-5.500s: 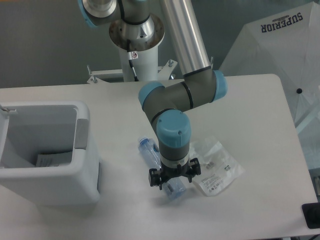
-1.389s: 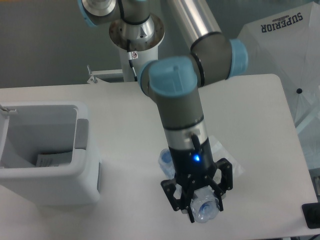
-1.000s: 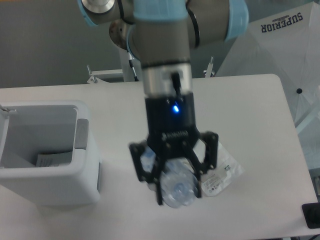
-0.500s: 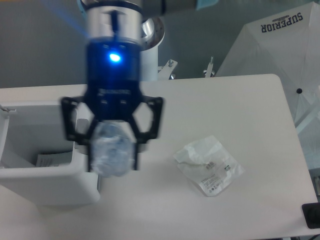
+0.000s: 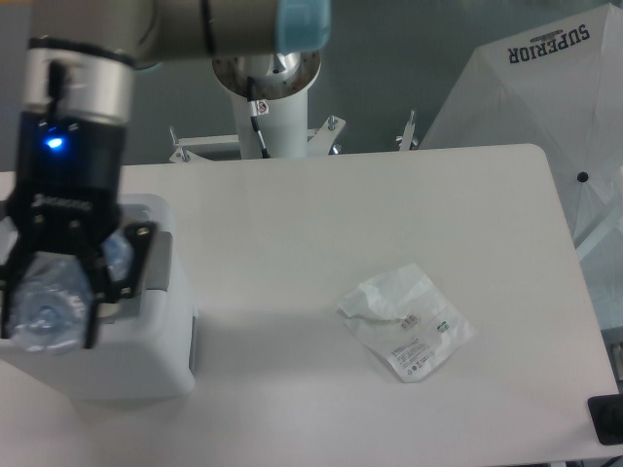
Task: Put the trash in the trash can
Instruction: 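Lower the bottle into the bin and open the gripper, then move the open gripper over the clear plastic bag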
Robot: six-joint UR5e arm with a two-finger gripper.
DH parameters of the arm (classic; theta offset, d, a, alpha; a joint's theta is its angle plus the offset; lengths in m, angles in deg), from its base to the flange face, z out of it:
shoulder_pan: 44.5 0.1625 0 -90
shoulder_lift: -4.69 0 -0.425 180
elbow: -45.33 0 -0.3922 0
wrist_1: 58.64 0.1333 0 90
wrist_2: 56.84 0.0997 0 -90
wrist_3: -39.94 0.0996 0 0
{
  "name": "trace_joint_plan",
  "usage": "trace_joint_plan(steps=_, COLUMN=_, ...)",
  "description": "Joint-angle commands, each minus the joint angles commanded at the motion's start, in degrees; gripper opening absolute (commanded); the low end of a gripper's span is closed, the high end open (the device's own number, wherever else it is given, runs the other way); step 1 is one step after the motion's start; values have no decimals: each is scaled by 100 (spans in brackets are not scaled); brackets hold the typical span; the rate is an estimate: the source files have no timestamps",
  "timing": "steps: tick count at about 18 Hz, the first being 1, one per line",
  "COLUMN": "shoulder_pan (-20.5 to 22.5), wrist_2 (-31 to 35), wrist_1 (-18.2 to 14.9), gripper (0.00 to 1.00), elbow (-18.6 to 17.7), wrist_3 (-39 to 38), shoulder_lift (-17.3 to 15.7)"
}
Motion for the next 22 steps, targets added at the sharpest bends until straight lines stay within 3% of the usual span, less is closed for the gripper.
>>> trace_joint_plan(steps=4, shoulder_pan=-18, wrist_2=-9, wrist_1=0, gripper=69, elbow=-98, wrist_3=26, shoulder_lift=9)
trace_joint_plan(steps=9, shoulder_pan=-18, wrist_2=-9, wrist_1=0, gripper=100, elbow=-308, wrist_3=44, shoulder_lift=-149)
trace_joint_plan(steps=13, shoulder_pan=113, wrist_2=9, wrist_1=-26, gripper=100, elbow=-396, wrist_3=35, shoulder_lift=-237)
trace_joint_plan(steps=16, shoulder_pan=833, wrist_2=18, wrist_1=-70, gripper=100, elbow=-677, wrist_3=53, shoulder_lift=-465)
trace_joint_plan(steps=19, shoulder_pan=1535, wrist_2=421, wrist_1=-97, gripper=100, elbow=-1028, wrist_3=87, shoulder_lift=-667)
trace_joint_plan(steps=22, shoulder_pan=2037, wrist_2=466, wrist_1=-280, gripper=100, elbow=-1441, wrist_3=263, shoulder_lift=-791)
